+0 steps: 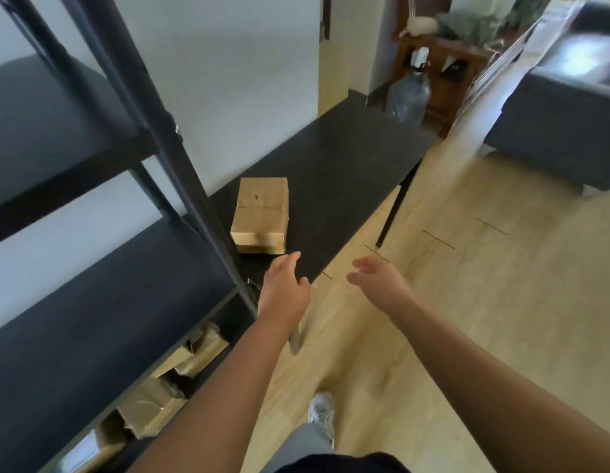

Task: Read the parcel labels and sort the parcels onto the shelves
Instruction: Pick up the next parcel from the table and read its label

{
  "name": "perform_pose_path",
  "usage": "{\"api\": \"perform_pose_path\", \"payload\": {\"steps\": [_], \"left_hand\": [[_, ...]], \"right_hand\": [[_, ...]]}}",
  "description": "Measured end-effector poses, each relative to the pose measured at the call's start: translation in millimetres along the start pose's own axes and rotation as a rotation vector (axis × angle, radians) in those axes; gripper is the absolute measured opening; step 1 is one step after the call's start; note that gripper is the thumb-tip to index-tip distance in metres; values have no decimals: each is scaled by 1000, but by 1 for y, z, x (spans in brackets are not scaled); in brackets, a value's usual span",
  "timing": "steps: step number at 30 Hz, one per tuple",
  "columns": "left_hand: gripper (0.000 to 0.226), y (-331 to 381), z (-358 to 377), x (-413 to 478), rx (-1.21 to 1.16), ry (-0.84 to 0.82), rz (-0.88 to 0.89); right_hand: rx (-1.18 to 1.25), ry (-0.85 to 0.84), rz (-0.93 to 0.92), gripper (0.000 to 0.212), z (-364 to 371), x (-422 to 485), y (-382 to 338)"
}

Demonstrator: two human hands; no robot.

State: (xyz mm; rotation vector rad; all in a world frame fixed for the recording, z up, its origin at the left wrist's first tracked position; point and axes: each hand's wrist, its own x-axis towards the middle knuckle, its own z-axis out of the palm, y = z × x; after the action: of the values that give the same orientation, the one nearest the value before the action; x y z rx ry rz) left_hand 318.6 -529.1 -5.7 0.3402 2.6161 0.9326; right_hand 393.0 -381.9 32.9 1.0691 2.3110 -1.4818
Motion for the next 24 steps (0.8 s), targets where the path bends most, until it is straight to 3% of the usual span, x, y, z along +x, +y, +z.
{"api": "perform_pose_path", "payload": {"steps": [8,13,18,21,24], "left_hand": [[55,29,-11,89,40,95,-51],[56,20,-22,137,37,194,-202],[53,11,-33,174,103,349,-458],[56,0,-27,178,95,339,-627],[55,1,-13,172,42,336,-688]], "right_hand": [[-58,-66,-15,49,-21,81,-49],[-126,-149,-89,47,-20,139,-77],[-263,-356,-191,48,-15,205,-109],[-345,-451,-242,48,-15,235,-118],[-417,-527,-274,48,-10,257,-120]]}}
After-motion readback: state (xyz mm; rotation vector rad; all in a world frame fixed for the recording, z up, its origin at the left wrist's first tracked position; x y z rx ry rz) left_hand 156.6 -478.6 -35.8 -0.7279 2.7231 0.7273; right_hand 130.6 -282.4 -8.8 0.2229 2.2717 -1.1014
